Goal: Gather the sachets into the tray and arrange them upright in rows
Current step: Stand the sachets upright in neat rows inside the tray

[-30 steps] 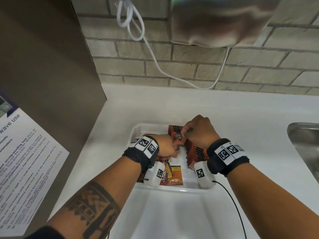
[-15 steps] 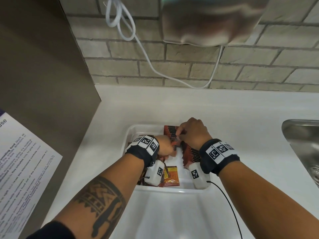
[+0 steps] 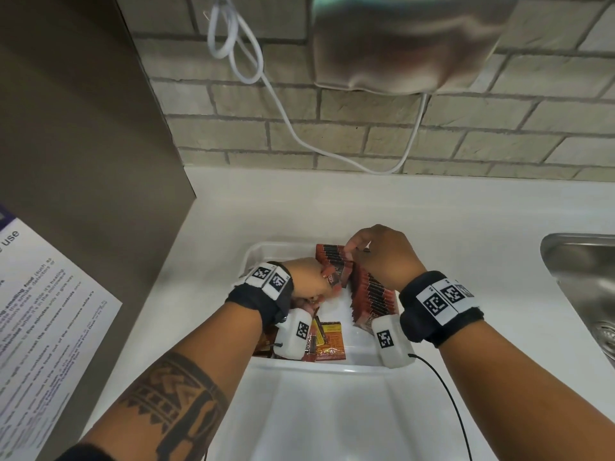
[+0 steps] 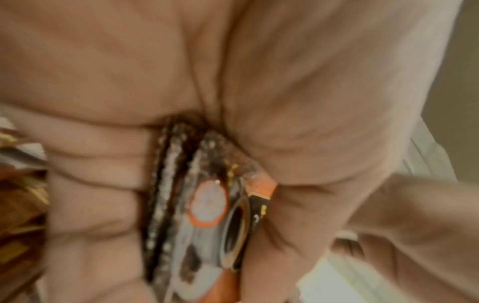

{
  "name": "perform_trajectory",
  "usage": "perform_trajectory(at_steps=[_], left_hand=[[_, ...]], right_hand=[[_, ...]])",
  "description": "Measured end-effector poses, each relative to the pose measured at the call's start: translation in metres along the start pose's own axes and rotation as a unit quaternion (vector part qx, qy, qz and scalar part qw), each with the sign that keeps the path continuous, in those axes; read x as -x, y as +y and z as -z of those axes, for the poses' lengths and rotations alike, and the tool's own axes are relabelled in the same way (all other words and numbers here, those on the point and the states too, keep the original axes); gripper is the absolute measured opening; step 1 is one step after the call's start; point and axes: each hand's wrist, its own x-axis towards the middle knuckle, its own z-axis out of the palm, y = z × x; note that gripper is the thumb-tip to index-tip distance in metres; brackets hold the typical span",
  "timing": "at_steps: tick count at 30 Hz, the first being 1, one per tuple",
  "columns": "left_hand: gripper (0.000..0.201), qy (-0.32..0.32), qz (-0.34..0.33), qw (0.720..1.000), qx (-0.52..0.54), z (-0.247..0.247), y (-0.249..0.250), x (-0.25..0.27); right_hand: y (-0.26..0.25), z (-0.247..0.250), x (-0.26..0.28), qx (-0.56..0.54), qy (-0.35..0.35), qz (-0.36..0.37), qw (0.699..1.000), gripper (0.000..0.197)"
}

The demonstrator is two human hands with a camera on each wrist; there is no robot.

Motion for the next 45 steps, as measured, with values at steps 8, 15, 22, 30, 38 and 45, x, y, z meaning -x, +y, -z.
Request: perform_trajectory(at_steps=[8, 15, 22, 30, 38, 45], left_hand=[[0.024, 0.025, -0.177, 0.944, 0.277, 0.012, -0.010, 0.013], [0.031, 0.033, -0.229, 0.927, 0.295, 0.008, -0.015, 0.015], [0.027, 0.104, -0.232, 0.945, 0.205, 0.015, -0.017, 0.017], [0.041, 0.091, -0.029, 0.987, -0.128, 0.031, -0.024, 0.018], [0.033, 0.042, -0.021, 0.980, -0.196, -0.005, -0.002, -0.009], [0.036, 0.013, -0.009, 0.979, -0.202, -0.010, 0.002, -0.023]], right_hand=[[-0.009, 0.005, 0.007, -0.130, -0.036, 0.019, 0.991, 0.011], [-0.019, 0.011, 0.009, -0.197, -0.003, 0.014, 0.980, 0.004], [-0.028, 0.019, 0.007, -0.136, 0.021, 0.020, 0.990, 0.009], [-0.019, 0.009, 0.004, 0.006, 0.005, 0.004, 1.000, 0.010], [-0.004, -0.022, -0.010, 0.054, -0.026, -0.045, 0.997, 0.022], [0.001, -0.031, -0.016, 0.091, -0.034, -0.060, 0.993, 0.022]])
